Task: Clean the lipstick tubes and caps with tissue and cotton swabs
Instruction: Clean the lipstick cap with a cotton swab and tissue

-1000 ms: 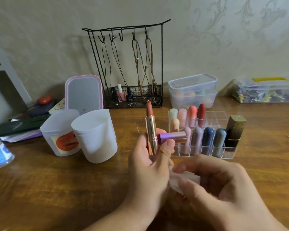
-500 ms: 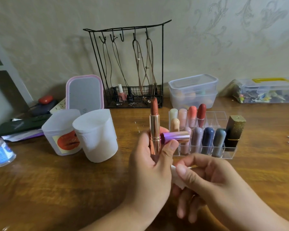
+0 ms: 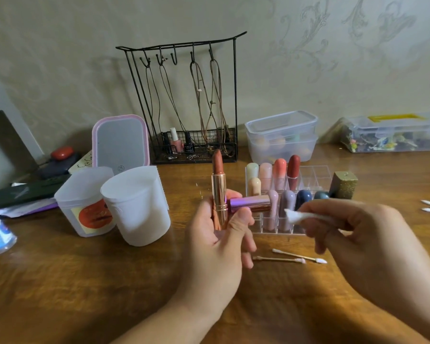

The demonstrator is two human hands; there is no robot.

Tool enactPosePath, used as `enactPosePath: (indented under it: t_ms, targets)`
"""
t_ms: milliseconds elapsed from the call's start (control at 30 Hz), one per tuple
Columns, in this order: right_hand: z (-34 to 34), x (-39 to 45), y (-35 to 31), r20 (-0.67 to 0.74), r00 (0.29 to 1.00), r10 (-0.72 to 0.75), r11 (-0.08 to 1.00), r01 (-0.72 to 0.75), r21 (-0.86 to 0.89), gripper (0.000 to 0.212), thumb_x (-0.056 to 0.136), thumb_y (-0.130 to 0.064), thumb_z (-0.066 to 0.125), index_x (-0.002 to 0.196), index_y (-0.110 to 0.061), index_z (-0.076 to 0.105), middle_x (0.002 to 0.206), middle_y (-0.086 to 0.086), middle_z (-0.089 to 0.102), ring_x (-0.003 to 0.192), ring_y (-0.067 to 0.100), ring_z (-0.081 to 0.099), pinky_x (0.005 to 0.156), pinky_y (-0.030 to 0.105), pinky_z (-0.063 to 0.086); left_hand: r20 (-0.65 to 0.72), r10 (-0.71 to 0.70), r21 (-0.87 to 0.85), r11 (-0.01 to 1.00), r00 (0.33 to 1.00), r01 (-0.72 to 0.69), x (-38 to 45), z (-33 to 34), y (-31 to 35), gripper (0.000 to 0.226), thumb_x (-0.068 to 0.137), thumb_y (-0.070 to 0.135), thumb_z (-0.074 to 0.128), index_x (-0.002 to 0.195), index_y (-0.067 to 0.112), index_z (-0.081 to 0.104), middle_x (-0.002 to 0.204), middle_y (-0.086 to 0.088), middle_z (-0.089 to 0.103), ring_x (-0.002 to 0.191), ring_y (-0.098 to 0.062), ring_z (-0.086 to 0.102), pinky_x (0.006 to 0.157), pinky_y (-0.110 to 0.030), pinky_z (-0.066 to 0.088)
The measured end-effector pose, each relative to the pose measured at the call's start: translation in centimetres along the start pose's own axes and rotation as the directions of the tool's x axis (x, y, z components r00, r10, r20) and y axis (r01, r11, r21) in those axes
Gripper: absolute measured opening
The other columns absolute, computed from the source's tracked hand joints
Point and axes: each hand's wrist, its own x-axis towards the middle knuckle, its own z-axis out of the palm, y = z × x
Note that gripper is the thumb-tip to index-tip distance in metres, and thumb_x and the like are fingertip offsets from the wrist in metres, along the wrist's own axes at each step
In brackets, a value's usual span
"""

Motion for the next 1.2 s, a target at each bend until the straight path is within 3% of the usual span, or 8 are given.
enactPosePath:
  t_ms: [233, 367, 567, 767, 933, 1033, 1100, 1200]
  targets:
    - [0.3, -0.1, 1.0, -0.073, 0.994, -0.083, 0.996, 0.084, 0.014, 0.046, 0.080, -0.008, 0.076, 0.072, -0.051, 0.060, 0.069, -0.025, 0.065, 0.061, 0.001, 0.061, 0.055, 0.008, 0.042, 0.157, -0.031, 0.021, 0.999, 0.987, 0.028, -0.5, 0.1, 0.0, 0.021, 0.080, 0.036, 0.063, 0.100, 0.027, 0.060, 0.073, -0.004, 0.063, 0.055, -0.018, 0.055, 0.041, -0.027, 0.045]
    - [0.5, -0.2, 0.8, -0.028, 0.993, -0.118, 0.993, 0.118, -0.010, 0.038, 0.079, -0.006, 0.076, 0.087, -0.043, 0.067, 0.076, -0.032, 0.062, 0.068, 0.000, 0.061, 0.058, 0.009, 0.043, 0.154, -0.044, 0.029, 0.999, 0.987, 0.040, -0.5, 0.2, 0.1, 0.025, 0.079, 0.037, 0.063, 0.100, 0.025, 0.060, 0.075, -0.002, 0.065, 0.053, -0.015, 0.055, 0.040, -0.026, 0.045]
    - [0.3, -0.3, 0.7, -0.006, 0.995, -0.096, 0.995, 0.096, 0.025, 0.031, 0.080, -0.011, 0.076, 0.084, -0.040, 0.068, 0.072, -0.036, 0.061, 0.061, -0.005, 0.061, 0.053, 0.002, 0.039, 0.161, -0.020, 0.109, 0.994, 0.987, 0.002, -0.4, 0.0, 0.1, 0.017, 0.083, 0.034, 0.062, 0.099, 0.028, 0.060, 0.071, -0.007, 0.063, 0.052, -0.019, 0.054, 0.041, -0.025, 0.045]
    - [0.1, -0.2, 0.3, -0.042, 0.994, -0.100, 0.995, 0.101, 0.009, 0.022, 0.083, -0.024, 0.070, 0.080, -0.045, 0.064, 0.068, -0.037, 0.058, 0.064, -0.005, 0.059, 0.054, 0.004, 0.039, 0.182, 0.002, 0.169, 0.985, 0.983, -0.033, -0.5, -0.2, 0.3, 0.015, 0.085, 0.032, 0.062, 0.100, 0.030, 0.059, 0.063, -0.007, 0.060, 0.050, -0.015, 0.054, 0.044, -0.022, 0.045]
    - [0.3, -0.2, 0.7, -0.025, 0.998, -0.059, 0.998, 0.058, -0.025, 0.039, 0.083, -0.006, 0.072, 0.078, -0.043, 0.062, 0.067, -0.038, 0.057, 0.068, -0.007, 0.058, 0.056, 0.004, 0.040, 0.208, 0.025, 0.234, 0.969, 0.978, -0.075, -0.5, -0.3, 0.5, 0.016, 0.086, 0.029, 0.063, 0.101, 0.028, 0.058, 0.062, -0.002, 0.061, 0.048, -0.006, 0.054, 0.046, -0.016, 0.043]
    - [0.0, 0.1, 0.9, 0.064, 0.998, 0.007, 0.998, -0.011, 0.062, 0.029, 0.089, -0.011, 0.063, 0.071, -0.034, 0.066, 0.057, -0.016, 0.063, 0.050, 0.001, 0.054, 0.047, 0.008, 0.037, 0.238, 0.015, 0.241, 0.968, 0.971, -0.074, -0.6, -0.3, 0.6, 0.017, 0.086, 0.032, 0.063, 0.102, 0.029, 0.058, 0.063, 0.001, 0.062, 0.050, -0.007, 0.055, 0.047, -0.017, 0.044]
    - [-0.2, 0.2, 1.1, 0.168, 0.984, 0.066, 0.978, -0.097, 0.186, 0.023, 0.094, -0.016, 0.058, 0.080, -0.031, 0.069, 0.055, 0.003, 0.064, 0.042, 0.006, 0.047, 0.045, 0.015, 0.035, 0.251, 0.004, 0.237, 0.969, 0.968, -0.066, -0.6, -0.3, 0.7, 0.017, 0.086, 0.032, 0.063, 0.101, 0.029, 0.058, 0.063, 0.001, 0.061, 0.051, -0.007, 0.055, 0.048, -0.017, 0.044]
    - [-0.2, 0.3, 1.3, 0.194, 0.976, 0.095, 0.969, -0.135, 0.206, 0.021, 0.094, -0.019, 0.058, 0.080, -0.030, 0.068, 0.053, 0.004, 0.063, 0.040, 0.005, 0.045, 0.045, 0.018, 0.036, 0.283, -0.022, 0.200, 0.979, 0.959, -0.036, -0.4, -0.4, 0.7, 0.017, 0.086, 0.032, 0.063, 0.101, 0.027, 0.058, 0.063, 0.000, 0.060, 0.051, -0.010, 0.053, 0.049, -0.018, 0.045]
